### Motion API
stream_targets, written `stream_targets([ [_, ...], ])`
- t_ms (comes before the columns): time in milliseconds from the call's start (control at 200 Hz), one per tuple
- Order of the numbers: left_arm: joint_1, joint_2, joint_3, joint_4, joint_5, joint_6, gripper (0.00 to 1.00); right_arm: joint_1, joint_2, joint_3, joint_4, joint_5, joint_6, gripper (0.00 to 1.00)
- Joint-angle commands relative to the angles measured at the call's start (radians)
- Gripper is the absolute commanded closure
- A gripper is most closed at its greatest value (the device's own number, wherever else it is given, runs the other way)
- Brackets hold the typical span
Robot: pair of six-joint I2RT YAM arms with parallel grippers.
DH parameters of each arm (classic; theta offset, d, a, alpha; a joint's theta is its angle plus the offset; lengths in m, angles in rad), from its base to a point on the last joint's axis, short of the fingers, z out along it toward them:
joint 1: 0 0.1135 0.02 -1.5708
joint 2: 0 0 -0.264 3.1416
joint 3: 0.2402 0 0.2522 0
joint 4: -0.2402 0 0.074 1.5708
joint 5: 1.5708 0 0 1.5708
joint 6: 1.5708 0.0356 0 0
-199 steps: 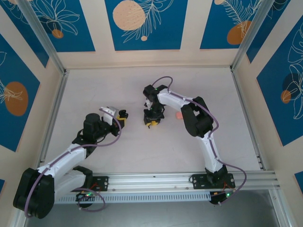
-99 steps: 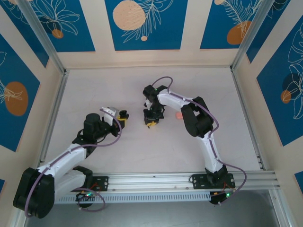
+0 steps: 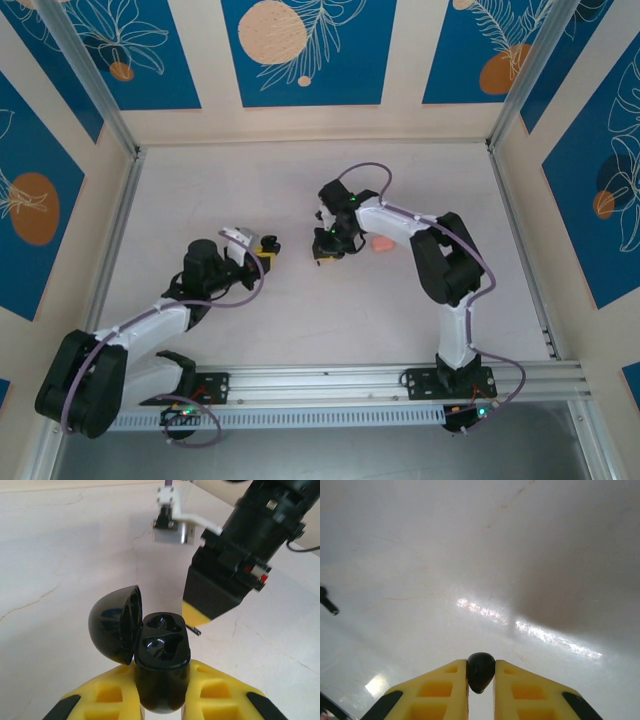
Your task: Insert wireless bluetooth earbuds into charging case
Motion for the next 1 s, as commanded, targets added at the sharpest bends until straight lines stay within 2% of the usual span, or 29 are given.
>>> stream_targets([
  [0, -0.049, 0.045, -0.023, 0.155, 0.014, 0.005, 0.85, -0.013, -0.091, -0.082, 0.145, -0.034, 0.045, 0.83],
  [220, -0.156, 0.174, -0.031, 0.344, -0.046, 0.058, 0.85, -0.032, -0.243, -0.241, 0.308, -0.028, 0.059, 0.82],
  [445, -0.216, 0.327, -0.022, 0.54, -0.076, 0.081, 0.86, -0.051, -0.376, -0.361, 0.425, -0.018, 0.081, 0.83],
  [775, -0.253, 0.516, 0.015, 0.767, -0.118, 0.02, 0.87, -0.054, -0.536, -0.488, 0.58, -0.041, 0.084, 0.83],
  [995, -0.257, 0.592, 0.032, 0.885, -0.106, -0.036, 0.87, -0.045, -0.564, -0.528, 0.656, -0.087, 0.098, 0.83],
])
